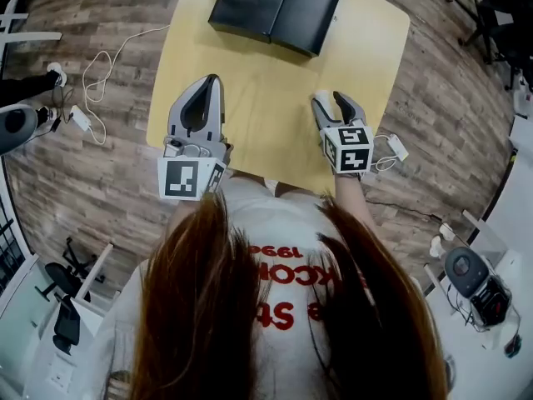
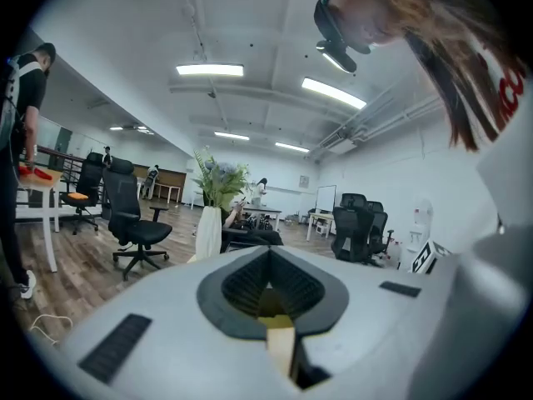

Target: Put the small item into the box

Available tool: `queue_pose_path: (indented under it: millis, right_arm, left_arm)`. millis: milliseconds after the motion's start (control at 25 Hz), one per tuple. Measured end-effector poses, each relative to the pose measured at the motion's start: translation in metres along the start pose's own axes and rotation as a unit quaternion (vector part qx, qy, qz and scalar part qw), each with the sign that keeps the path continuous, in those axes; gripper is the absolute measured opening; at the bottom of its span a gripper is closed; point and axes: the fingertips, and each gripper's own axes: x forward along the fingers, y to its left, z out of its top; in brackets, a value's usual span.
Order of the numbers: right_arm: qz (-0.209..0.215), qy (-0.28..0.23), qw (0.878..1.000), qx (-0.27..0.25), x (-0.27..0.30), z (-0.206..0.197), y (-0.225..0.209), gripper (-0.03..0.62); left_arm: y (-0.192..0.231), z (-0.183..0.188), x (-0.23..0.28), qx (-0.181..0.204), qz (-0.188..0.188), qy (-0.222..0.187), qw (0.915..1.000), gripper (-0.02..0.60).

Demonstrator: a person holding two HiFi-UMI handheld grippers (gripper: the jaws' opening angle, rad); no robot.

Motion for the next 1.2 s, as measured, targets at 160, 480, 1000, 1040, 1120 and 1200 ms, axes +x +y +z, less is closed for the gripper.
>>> queue_pose_path:
  millis: [160, 480, 1000, 1040, 1120, 1200]
  right_arm:
    - [-0.011, 0.047, 0.999, -0.016, 0.015, -0.02, 0.001, 0.262]
    - [-0.024, 0.061, 0.997, -0.037, 0.016, -0.02, -0.001, 0.224]
    - [-0.003, -0.116, 0.993, -0.001, -0.032, 0.067, 0.0, 0.144]
    - [-0.003, -0.135, 0.991, -0.002, -0.04, 0.078, 0.0, 0.144]
    - [-0.005, -0.175, 0.985, -0.004, -0.055, 0.099, -0.001, 0.144]
    - [-0.005, -0.208, 0.978, -0.003, -0.069, 0.118, -0.002, 0.144]
  left_arm:
    - [0.005, -0.009, 0.0, 0.0, 0.0, 0.009, 1.0, 0.008]
    - [0.001, -0.013, 0.002, -0.006, -0.004, 0.016, 0.9998, 0.008]
    - [-0.001, 0.016, 0.004, 0.028, -0.009, -0.021, 0.9994, 0.006]
    - [-0.002, 0.02, 0.005, 0.03, -0.009, -0.026, 0.9992, 0.007]
    - [-0.004, 0.03, 0.008, 0.036, -0.009, -0.037, 0.9986, 0.008]
    - [-0.005, 0.039, 0.011, 0.045, -0.01, -0.048, 0.9978, 0.008]
